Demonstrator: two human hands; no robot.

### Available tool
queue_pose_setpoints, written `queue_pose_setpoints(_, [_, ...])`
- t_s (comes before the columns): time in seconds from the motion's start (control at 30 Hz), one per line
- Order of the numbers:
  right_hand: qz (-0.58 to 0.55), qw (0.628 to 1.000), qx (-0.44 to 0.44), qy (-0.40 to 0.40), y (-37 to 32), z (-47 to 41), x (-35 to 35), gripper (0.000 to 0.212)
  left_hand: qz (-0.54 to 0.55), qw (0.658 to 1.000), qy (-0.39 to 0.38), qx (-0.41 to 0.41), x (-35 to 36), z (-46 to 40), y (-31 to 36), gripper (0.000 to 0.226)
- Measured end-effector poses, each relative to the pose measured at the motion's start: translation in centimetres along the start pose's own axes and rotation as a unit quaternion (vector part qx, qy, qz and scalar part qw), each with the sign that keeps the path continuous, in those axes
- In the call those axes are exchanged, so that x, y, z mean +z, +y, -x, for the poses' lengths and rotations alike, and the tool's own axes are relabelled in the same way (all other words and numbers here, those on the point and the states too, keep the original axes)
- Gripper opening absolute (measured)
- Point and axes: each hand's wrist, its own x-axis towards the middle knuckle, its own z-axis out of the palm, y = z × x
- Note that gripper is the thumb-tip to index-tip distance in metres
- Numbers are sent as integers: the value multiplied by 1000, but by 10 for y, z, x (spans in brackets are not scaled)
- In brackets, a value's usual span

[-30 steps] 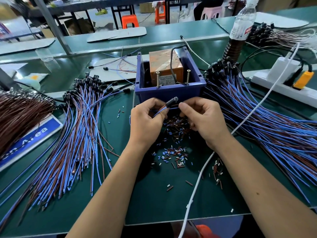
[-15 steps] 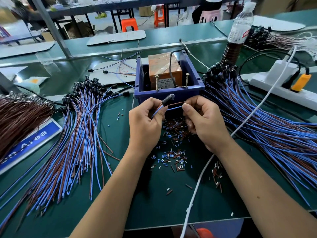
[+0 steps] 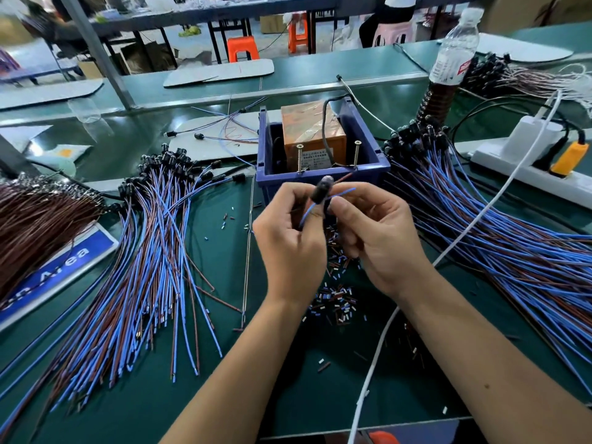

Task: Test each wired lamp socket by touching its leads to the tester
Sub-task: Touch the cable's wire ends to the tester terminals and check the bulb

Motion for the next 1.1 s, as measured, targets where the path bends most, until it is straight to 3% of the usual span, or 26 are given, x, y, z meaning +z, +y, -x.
queue_pose_setpoints(0.17, [-67,997,30,31,-1,-1,4,11,13,1000,-13,7,3,4,-2,14])
queue_pose_setpoints(0.27, [-72,997,22,27,-4,-3,-2,10,-47,995,51,68,-2,0,-2,17])
queue_pose_setpoints(0.37, [-78,997,6,27,-9,-6,-12,11,-64,990,111,63,-4,-6,-4,18])
queue_pose_setpoints(0.5, [59,988,-60,128,-7,-7,-20,7,-40,988,148,15,-4,-7,-6,13])
queue_pose_setpoints(0.7, [287,911,-176,240,-2,-5,-22,9,2,993,116,-23,-2,-5,-5,11])
queue_pose_setpoints(0.87, [368,859,-236,265,-3,-12,-12,14,0,993,113,-32,0,-5,-5,13])
queue_pose_setpoints(1.1, [394,849,-241,257,-1,-15,-11,16,12,992,123,-36,-1,-5,-5,15])
